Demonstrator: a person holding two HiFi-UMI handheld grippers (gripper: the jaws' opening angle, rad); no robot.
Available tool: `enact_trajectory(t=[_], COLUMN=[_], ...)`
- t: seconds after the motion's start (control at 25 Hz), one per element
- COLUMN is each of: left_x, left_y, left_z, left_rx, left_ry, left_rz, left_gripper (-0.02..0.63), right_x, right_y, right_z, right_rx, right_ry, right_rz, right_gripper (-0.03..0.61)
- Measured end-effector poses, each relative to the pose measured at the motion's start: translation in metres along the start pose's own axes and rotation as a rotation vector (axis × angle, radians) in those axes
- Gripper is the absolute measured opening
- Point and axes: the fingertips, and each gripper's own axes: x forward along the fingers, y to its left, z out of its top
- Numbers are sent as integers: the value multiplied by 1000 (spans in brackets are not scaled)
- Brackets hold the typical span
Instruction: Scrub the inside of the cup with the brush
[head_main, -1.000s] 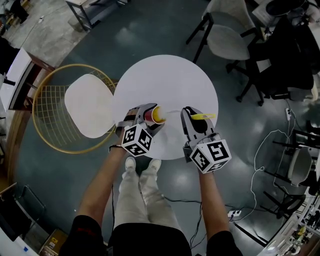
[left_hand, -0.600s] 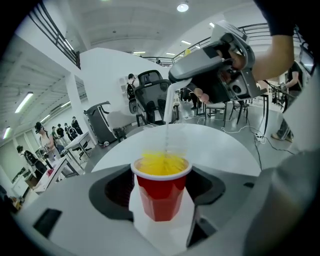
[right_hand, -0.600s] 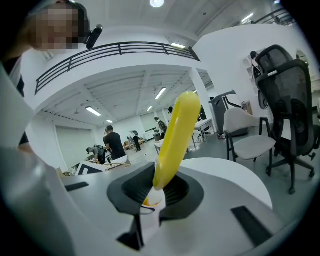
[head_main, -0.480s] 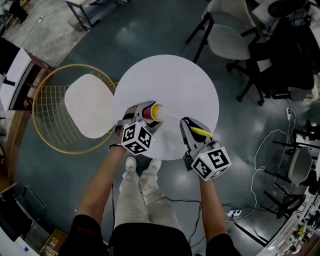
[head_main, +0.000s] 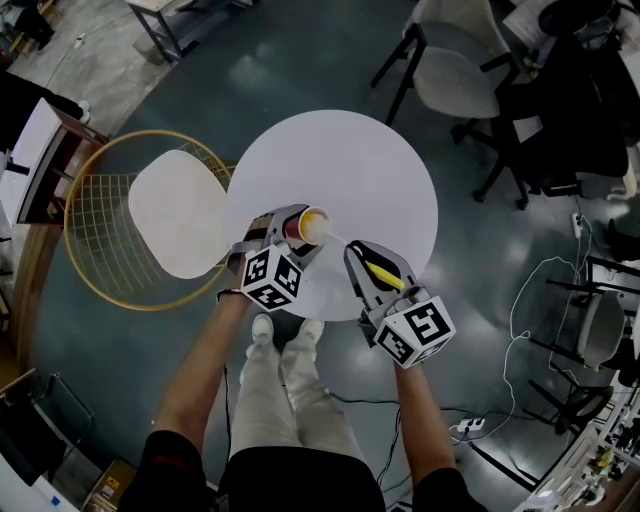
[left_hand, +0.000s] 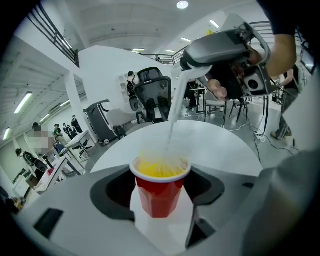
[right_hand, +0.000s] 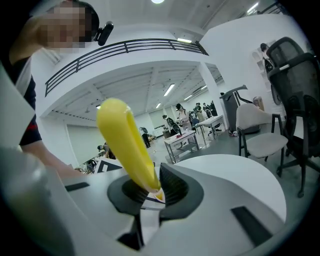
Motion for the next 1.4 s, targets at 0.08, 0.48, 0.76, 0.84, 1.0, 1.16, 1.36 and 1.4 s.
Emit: enact_trajectory(t=[0.08,0.48,0.76,0.84,1.0,1.16,1.36,1.4], left_x=[0,-1,-2,-2,-3,-4,-5,-5], left_y=[-1,-8,-15,-16,-18,-18,-20,-20], left_z=[0,7,12,13,12,12,14,14], left_rx=[5,16,24,26,27,23,0,-2], left_ry=[0,-18,-37,-41,-45,-51,-68,-68], left_rz=[-4,-26,-45,-48,-53,-52,-54,-54], left_gripper=[305,302,302,302,302,302,302,302], right_x=[2,10,13,11,7,2,-6,-7], right_y=[1,-7,-24,-30,-37,-42,-48,-49], right_z=[3,22,30,30,25,22,18,17], right_rx=[0,-16,-12,2,27,52,91,93], right_ry=[-7,-47,-62,-65,-70,-73,-82,-81], right_rz=[3,-8,-44,-60,-79,-89,-102,-103], right_gripper=[48,45,44,44,44,44,44,44])
